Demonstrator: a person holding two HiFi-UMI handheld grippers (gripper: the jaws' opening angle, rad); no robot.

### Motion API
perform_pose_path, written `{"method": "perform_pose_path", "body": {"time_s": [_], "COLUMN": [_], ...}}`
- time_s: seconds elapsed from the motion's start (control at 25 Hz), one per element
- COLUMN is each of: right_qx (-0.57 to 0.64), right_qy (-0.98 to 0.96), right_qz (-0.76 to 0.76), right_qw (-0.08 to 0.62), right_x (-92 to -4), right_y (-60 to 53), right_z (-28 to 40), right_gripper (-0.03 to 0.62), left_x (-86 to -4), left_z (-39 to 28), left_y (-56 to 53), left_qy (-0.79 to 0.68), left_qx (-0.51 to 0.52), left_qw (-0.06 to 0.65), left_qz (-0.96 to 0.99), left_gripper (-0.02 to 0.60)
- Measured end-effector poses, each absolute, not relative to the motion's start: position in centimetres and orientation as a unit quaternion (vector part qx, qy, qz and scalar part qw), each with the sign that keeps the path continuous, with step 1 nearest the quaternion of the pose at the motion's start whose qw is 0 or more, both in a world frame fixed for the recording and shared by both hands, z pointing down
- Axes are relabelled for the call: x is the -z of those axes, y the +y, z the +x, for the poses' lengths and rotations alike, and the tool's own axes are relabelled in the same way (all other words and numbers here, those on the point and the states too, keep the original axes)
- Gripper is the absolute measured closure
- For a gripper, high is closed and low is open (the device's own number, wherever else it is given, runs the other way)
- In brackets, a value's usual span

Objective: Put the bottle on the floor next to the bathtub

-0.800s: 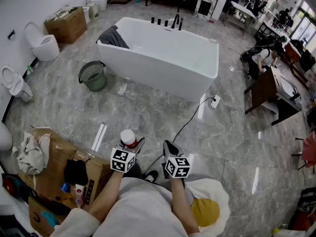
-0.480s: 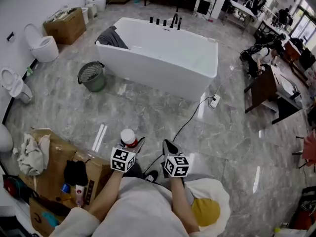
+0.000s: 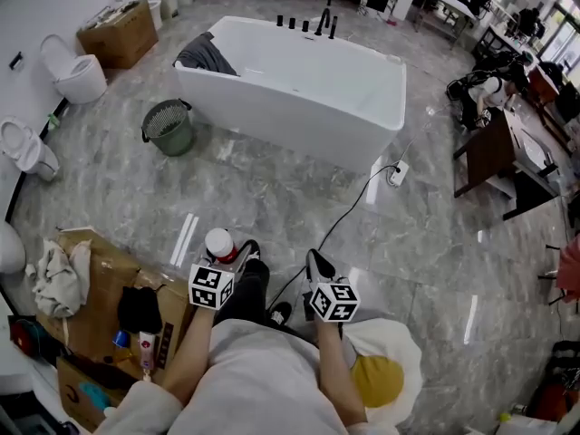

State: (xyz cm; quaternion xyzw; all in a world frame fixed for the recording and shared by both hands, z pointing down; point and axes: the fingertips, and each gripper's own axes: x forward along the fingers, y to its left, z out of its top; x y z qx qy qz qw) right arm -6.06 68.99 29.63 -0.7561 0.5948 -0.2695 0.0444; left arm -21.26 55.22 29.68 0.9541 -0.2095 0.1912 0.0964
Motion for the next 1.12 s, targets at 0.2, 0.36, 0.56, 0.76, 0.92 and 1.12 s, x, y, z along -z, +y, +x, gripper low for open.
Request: {"method": "perform_pose_path", "body": {"time_s": [0.2, 0.36, 0.56, 0.76, 0.92, 1.12], "right_qx": [0.275, 0.280, 0.283, 0.293, 0.305, 0.305], "right_qy": [0.602, 0.605, 0.606, 0.621, 0.633, 0.641], "right_qz": [-0.748, -0.744, -0.742, -0.725, -0.711, -0.704], "right_qw": [0.045, 0.038, 0.042, 0.049, 0.024, 0.011], "right_x": [-30.0, -30.3, -30.3, -31.3, -32.5, -32.2], "right_y": [67.5, 65.2, 61.5, 56.9, 52.2, 45.8], "right_z": [-4.8, -3.5, -1.4, 0.0, 1.8, 5.2], "right_gripper": [0.594, 0.594, 0.594, 0.594, 0.594, 0.594], "left_x": [-30.1, -30.6, -30.2, -30.3, -29.5, -28.6], "left_z": [-21.3, -19.5, -16.1, -13.3, -10.8, -7.4], "left_y": [52.4, 49.9, 46.7, 42.4, 36.7, 29.2], "left_qy": [-0.231, -0.233, -0.219, -0.214, -0.212, -0.191], "left_qx": [-0.190, -0.191, -0.187, -0.191, -0.194, -0.198], "left_qw": [0.108, 0.114, 0.113, 0.109, 0.075, 0.052], "left_qz": [0.948, 0.947, 0.951, 0.952, 0.955, 0.960], "left_gripper": [0.249, 0.249, 0.249, 0.249, 0.249, 0.249]}}
